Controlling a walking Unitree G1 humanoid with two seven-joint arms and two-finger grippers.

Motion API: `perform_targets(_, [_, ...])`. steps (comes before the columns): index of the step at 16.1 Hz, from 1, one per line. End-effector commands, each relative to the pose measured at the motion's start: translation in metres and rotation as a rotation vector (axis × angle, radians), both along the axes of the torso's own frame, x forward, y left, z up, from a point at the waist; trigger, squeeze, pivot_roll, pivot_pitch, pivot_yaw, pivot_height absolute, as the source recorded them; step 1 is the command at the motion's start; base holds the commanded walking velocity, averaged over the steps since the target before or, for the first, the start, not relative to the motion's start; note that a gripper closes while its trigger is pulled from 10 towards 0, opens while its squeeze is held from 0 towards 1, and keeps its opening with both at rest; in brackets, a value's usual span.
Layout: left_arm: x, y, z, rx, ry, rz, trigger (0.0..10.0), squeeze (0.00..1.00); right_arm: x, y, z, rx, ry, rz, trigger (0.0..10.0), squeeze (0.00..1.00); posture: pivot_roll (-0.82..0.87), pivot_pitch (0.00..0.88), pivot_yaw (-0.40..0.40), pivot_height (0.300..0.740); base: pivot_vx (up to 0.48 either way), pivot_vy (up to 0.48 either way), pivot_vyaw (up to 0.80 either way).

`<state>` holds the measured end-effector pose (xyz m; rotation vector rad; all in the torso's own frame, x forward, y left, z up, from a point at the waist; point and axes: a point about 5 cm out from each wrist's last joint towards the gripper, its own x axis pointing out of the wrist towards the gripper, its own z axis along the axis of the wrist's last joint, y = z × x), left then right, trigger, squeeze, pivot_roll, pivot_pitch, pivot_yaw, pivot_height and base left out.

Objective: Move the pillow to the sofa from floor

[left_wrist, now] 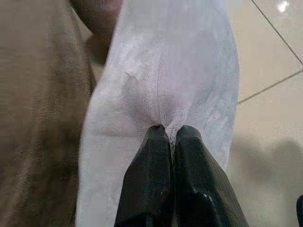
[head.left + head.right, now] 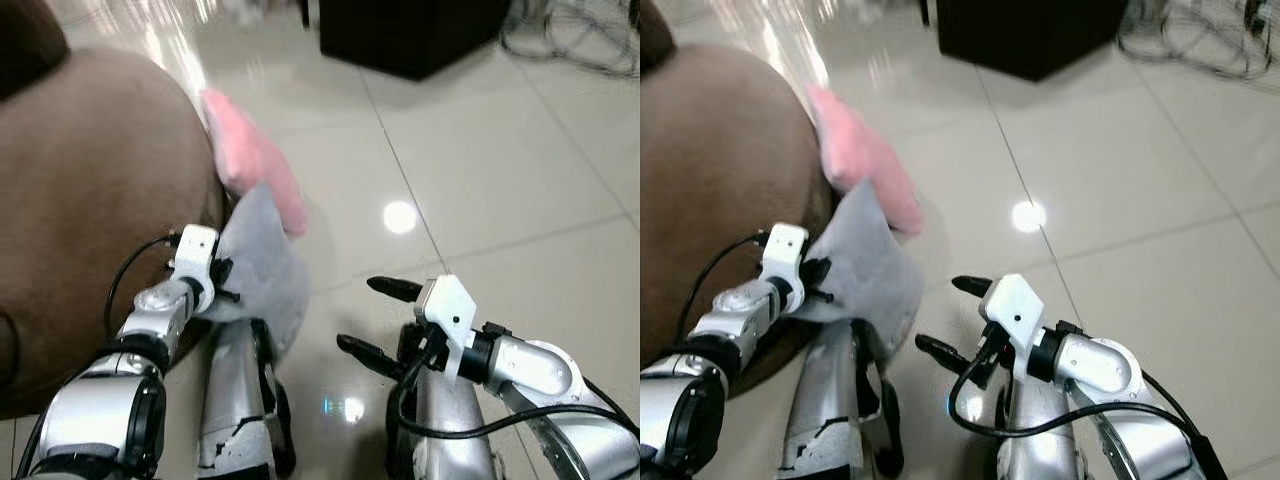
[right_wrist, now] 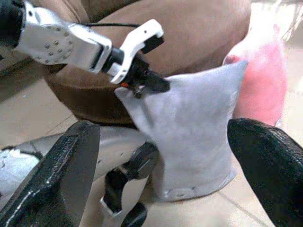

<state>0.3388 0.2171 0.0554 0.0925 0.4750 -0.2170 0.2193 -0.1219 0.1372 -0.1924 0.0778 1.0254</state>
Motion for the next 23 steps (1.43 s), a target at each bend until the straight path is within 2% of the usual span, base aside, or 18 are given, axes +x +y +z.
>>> perform_targets(1, [-0.006, 0.007, -0.006, -0.008, 0.000, 0.048, 0.0, 0.00, -0.002, -0.002, -0.005, -0.006, 0.004, -0.026, 10.0, 0.00, -0.08, 0.121, 0.082, 0.541, 0.000, 0.000, 0.00])
perform_targets(2, [-0.005, 0.009, -0.004, -0.017, -0.014, 0.075, 0.0, 0.00, 0.002, -0.003, -0.005, -0.002, -0.006, -0.048, 10.0, 0.00, -0.08, 0.109, 0.083, 0.541, 0.000, 0.000, 0.00])
perform_targets(4, [0.002, 0.007, 0.005, -0.088, -0.069, 0.103, 0.0, 0.00, 0.010, -0.008, -0.004, 0.006, -0.041, -0.136, 10.0, 0.00, -0.08, 0.088, 0.088, 0.541, 0.000, 0.000, 0.00])
perform_targets(5, [0.009, 0.004, 0.018, -0.171, -0.139, 0.110, 0.0, 0.00, 0.016, -0.010, -0.002, 0.009, -0.067, -0.215, 10.0, 0.00, -0.08, 0.070, 0.091, 0.541, 0.000, 0.000, 0.00])
perform_targets(6, [0.012, 0.003, 0.023, -0.219, -0.170, 0.117, 0.0, 0.00, 0.019, -0.011, -0.001, 0.013, -0.082, -0.249, 10.0, 0.00, -0.08, 0.061, 0.089, 0.541, 0.000, 0.000, 0.00])
perform_targets(7, [0.019, -0.001, 0.042, -0.341, -0.292, 0.094, 0.0, 0.00, 0.024, -0.010, 0.008, 0.065, -0.138, -0.390, 10.0, 0.00, -0.07, 0.042, 0.085, 0.541, 0.000, 0.000, 0.00])
perform_targets(9, [0.022, -0.004, 0.067, -0.424, -0.423, 0.071, 0.0, 0.00, 0.025, -0.007, 0.019, 0.149, -0.161, -0.466, 10.0, 0.00, -0.06, 0.032, 0.085, 0.541, 0.000, 0.000, 0.00])
perform_targets(10, [0.021, -0.006, 0.079, -0.441, -0.475, 0.057, 0.0, 0.00, 0.026, -0.008, 0.023, 0.189, -0.164, -0.512, 10.0, 0.00, -0.05, 0.027, 0.084, 0.545, 0.000, 0.000, 0.00])
perform_targets(11, [0.017, -0.013, 0.106, -0.466, -0.579, 0.038, 0.0, 0.00, 0.028, -0.009, 0.031, 0.220, -0.184, -0.587, 10.0, 0.00, -0.04, 0.022, 0.082, 0.555, 0.000, 0.000, 0.00])
perform_targets(13, [0.008, -0.024, 0.145, -0.431, -0.711, 0.032, 0.0, 0.00, 0.034, -0.010, 0.040, 0.258, -0.197, -0.690, 10.0, 0.00, -0.02, 0.025, 0.079, 0.575, 0.000, 0.000, 0.00])
perform_targets(14, [0.003, -0.030, 0.158, -0.346, -0.749, 0.026, 7.1, 0.00, 0.038, -0.011, 0.042, 0.258, -0.194, -0.759, 10.0, 0.00, -0.02, 0.023, 0.080, 0.585, 0.000, 0.000, 0.00])
perform_targets(15, [0.001, -0.034, 0.161, -0.255, -0.748, 0.039, 10.0, 0.00, 0.041, -0.013, 0.041, 0.235, -0.191, -0.819, 10.0, 0.00, -0.02, 0.021, 0.082, 0.600, 0.000, 0.000, 0.00])
perform_targets(16, [-0.002, -0.037, 0.161, -0.235, -0.738, 0.040, 10.0, 0.00, 0.042, -0.013, 0.041, 0.234, -0.189, -0.836, 10.0, 0.00, -0.02, 0.022, 0.080, 0.605, 0.000, 0.000, 0.00])
perform_targets(18, [-0.016, -0.046, 0.155, -0.198, -0.721, 0.047, 10.0, 0.00, 0.046, -0.014, 0.043, 0.214, -0.190, -0.880, 10.0, 0.00, -0.02, 0.021, 0.060, 0.620, 0.000, 0.000, 0.00])
perform_targets(21, [-0.032, -0.046, 0.140, -0.138, -0.697, 0.114, 10.0, 0.00, 0.052, -0.013, 0.048, 0.193, -0.196, -0.890, 10.0, 0.00, -0.01, 0.014, 0.011, 0.645, 0.000, 0.000, 0.00])
perform_targets(23, [-0.040, -0.049, 0.131, -0.107, -0.667, 0.073, 10.0, 0.00, 0.056, -0.010, 0.047, 0.179, -0.194, -0.869, 10.0, 0.00, -0.01, 0.013, -0.008, 0.660, 0.000, 0.000, 0.00])
